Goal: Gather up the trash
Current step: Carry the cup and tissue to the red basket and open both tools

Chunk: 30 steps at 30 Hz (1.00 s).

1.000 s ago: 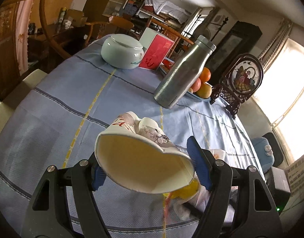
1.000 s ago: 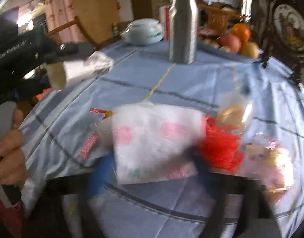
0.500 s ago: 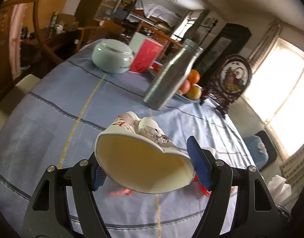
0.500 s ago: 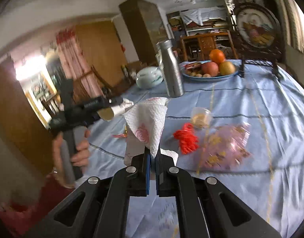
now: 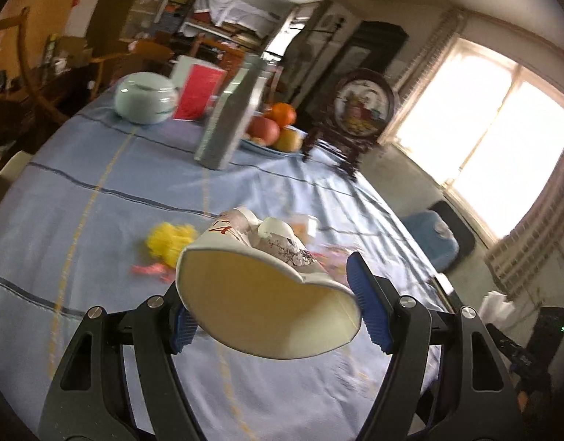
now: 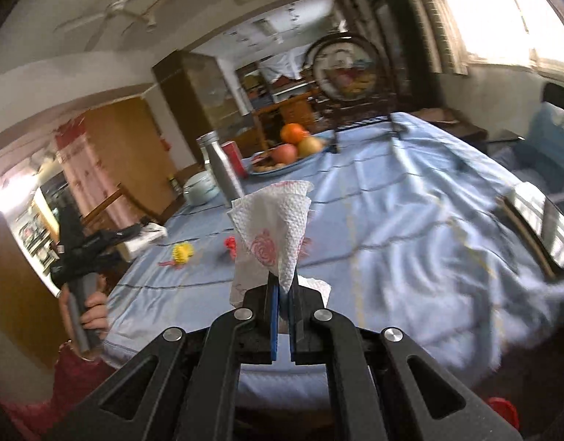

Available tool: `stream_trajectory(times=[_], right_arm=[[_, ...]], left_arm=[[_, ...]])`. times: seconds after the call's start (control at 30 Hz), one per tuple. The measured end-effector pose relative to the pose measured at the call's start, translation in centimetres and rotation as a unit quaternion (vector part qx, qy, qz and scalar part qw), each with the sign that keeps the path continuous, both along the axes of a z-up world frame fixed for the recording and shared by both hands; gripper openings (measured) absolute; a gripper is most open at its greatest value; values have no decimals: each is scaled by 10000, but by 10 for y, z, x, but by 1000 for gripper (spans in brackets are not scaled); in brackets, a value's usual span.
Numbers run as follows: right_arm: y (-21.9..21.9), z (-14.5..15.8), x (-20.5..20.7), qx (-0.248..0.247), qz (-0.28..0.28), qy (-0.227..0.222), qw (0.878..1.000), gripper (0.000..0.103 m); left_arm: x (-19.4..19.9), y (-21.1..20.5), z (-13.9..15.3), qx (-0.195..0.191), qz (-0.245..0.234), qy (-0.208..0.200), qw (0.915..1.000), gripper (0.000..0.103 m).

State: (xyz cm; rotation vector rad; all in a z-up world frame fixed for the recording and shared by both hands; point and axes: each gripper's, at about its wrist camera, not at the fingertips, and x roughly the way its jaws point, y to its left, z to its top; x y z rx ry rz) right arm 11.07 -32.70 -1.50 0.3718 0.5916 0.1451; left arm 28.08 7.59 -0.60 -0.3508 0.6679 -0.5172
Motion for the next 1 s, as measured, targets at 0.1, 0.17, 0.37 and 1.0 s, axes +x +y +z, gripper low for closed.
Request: stream_trajectory(times=[0.1, 0.17, 0.37, 1.0], right_arm=[[-20, -2, -26, 14, -252, -27, 9997, 5], [-32, -4, -45, -3, -429, -36, 9991, 6], [-67, -18, -96, -63, -970, 83, 9952, 6], [-180, -211, -172, 284, -2330, 2103, 9490, 6]], left_arm=[[-18, -29, 9, 90, -328, -96, 9994, 71], [-33, -53, 14, 218, -573, -187, 9979, 71], [-72, -122, 20, 317, -1363, -364, 9895, 71], [-148, -334, -36, 774, -3486, 237, 9338, 71]])
